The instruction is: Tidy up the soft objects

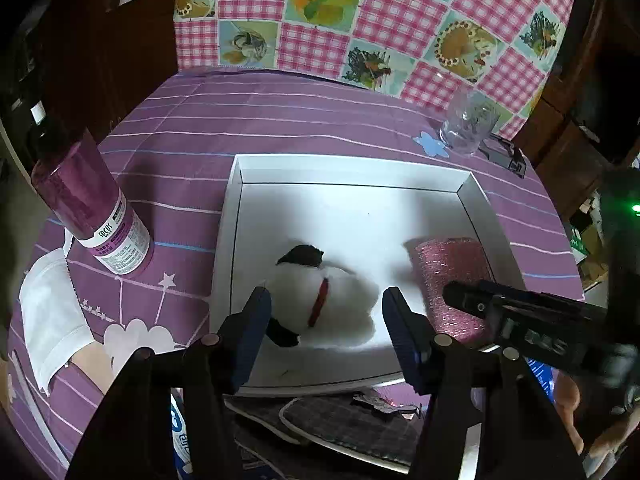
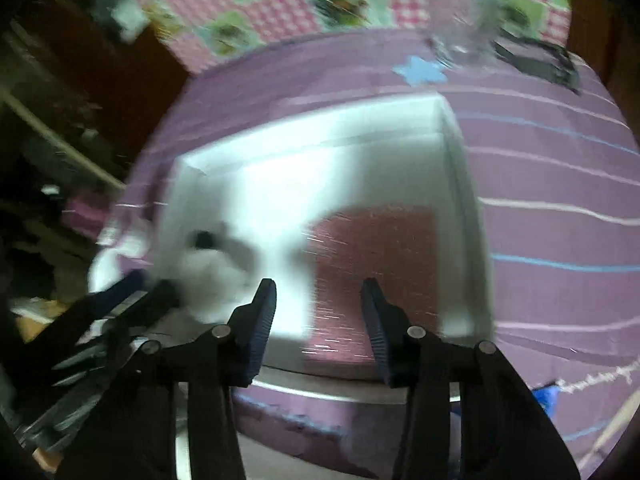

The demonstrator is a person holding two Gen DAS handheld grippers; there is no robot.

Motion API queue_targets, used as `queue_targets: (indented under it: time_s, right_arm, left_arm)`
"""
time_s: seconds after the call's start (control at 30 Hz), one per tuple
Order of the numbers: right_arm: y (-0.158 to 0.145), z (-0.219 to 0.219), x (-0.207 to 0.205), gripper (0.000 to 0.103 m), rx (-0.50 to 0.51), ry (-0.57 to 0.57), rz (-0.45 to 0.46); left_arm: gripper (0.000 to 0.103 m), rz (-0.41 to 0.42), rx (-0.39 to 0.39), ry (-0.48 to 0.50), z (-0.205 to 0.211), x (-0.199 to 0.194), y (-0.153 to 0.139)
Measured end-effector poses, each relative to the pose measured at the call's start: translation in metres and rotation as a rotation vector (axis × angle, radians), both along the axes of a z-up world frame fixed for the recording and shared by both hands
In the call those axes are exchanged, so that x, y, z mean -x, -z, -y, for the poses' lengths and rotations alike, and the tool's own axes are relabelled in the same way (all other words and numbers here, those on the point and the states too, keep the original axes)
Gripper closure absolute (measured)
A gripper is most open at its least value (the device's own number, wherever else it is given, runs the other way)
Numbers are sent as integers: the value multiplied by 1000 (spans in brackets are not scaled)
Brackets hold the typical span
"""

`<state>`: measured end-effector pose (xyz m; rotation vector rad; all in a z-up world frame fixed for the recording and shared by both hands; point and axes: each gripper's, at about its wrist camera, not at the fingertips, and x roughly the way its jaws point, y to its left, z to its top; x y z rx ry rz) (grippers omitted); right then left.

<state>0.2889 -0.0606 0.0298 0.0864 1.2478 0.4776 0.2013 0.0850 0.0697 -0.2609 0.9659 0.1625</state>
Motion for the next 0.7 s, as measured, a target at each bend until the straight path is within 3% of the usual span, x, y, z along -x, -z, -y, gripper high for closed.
queue_targets:
  time_s: [0.07,0.17,0.37,0.53,0.7]
  right_arm:
    - [1,8,-3,60,-43,21,-28]
    - [-1,14,-3,60,22,66,-25]
    - [-7,19,-2,61,20,80,-41]
    - [-32,12,16,59,-17,32,43]
    - [-67,14,45,41,-79,38,192]
  left_arm:
    - [45,-10,1,5,1,0,1]
    - [45,-17,-15,9,5,0,2]
    - [45,-5,-33,34,14,3,-3]
    - [45,78,-78,56,23,19,-21]
    - [45,158,-123,47,26,44,-32]
